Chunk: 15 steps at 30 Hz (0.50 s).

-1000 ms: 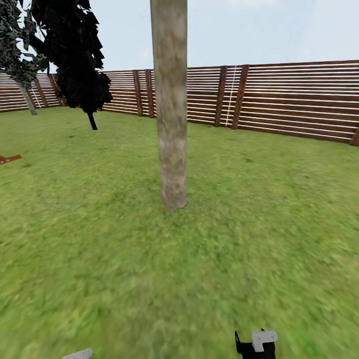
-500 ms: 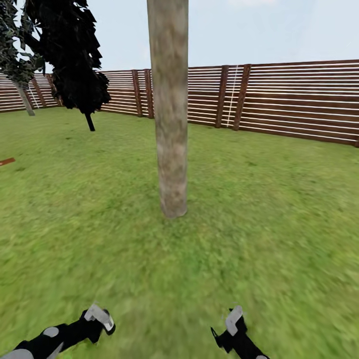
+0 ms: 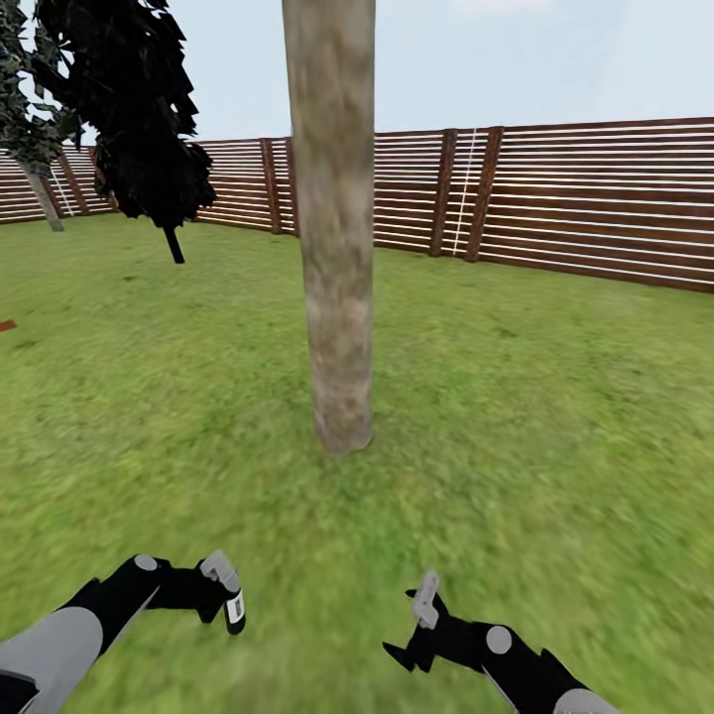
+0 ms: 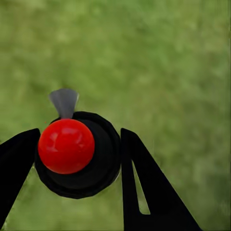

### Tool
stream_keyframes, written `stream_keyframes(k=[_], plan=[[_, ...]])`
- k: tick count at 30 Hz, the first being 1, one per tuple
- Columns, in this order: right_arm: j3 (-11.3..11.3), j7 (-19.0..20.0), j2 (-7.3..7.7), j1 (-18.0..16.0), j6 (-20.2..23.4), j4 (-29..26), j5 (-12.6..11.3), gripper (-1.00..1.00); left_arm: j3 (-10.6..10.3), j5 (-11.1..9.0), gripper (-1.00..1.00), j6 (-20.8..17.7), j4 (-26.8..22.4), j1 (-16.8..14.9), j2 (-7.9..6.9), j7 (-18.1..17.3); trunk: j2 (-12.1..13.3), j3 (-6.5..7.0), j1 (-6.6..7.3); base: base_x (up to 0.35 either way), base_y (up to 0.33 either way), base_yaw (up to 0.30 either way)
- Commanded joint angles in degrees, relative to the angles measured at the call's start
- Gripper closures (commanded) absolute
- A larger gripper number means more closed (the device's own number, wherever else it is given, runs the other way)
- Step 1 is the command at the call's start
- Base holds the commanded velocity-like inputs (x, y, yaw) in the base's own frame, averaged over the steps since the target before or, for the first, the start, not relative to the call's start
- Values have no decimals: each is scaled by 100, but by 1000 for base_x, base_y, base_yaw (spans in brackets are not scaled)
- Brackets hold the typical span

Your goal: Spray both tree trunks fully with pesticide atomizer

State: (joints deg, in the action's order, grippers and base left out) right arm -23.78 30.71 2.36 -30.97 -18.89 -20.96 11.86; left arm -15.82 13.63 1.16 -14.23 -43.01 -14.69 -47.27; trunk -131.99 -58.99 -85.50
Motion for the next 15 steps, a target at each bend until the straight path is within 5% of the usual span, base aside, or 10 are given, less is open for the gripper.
stream_keyframes(k=[1, 15], plan=[[6, 70, 1, -4, -36, -57, 62, -100, 27, 57, 100, -4, -32, 2, -1, -30, -2, -5, -2, 321, -108, 0], [14, 160, -8, -6, -36, -408, 53, -100, -1, 70, 100, 16, -54, 21, 9, -36, -2, -5, -2, 337, -23, 0]])
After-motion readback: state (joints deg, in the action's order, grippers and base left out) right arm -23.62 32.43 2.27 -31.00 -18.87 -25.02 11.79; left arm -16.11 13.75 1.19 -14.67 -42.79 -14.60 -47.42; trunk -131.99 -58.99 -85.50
